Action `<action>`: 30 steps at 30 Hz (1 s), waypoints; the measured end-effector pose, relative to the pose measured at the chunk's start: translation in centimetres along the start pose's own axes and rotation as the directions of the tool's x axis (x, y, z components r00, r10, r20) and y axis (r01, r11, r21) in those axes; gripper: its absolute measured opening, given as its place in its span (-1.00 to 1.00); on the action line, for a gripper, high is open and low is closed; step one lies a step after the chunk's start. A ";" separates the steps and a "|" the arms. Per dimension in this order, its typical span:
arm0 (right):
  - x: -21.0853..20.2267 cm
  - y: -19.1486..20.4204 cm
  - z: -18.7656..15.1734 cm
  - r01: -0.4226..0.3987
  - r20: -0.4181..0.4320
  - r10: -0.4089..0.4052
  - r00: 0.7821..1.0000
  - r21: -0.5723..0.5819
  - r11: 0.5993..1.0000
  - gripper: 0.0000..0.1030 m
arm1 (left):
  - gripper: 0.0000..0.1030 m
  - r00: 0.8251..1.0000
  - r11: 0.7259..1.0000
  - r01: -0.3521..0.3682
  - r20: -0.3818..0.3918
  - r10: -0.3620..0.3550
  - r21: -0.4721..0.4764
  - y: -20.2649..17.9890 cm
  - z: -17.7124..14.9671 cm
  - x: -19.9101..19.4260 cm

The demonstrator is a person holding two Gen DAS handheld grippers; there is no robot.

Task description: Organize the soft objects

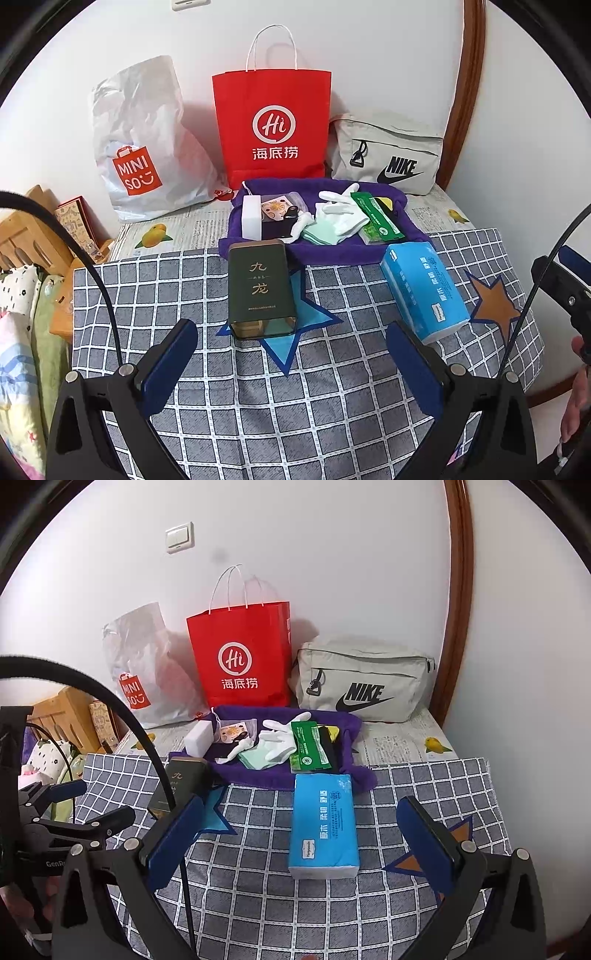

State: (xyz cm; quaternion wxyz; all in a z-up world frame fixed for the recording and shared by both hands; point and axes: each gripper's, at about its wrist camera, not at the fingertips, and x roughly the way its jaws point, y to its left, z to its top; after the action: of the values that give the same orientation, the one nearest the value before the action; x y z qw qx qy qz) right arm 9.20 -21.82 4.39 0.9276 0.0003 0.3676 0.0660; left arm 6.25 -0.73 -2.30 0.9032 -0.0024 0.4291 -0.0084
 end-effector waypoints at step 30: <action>-0.2 -0.1 -0.2 0.005 0.002 -0.005 1.000 0.008 1.000 1.00 | 1.00 1.000 1.000 -0.004 -0.003 0.004 0.010 -0.2 -0.3 0.2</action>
State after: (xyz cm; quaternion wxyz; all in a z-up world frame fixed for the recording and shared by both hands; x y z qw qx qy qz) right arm 8.98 -21.97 4.39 0.9281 0.0032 0.3671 0.0620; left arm 6.14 -0.92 -2.60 0.9026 0.0029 0.4304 -0.0089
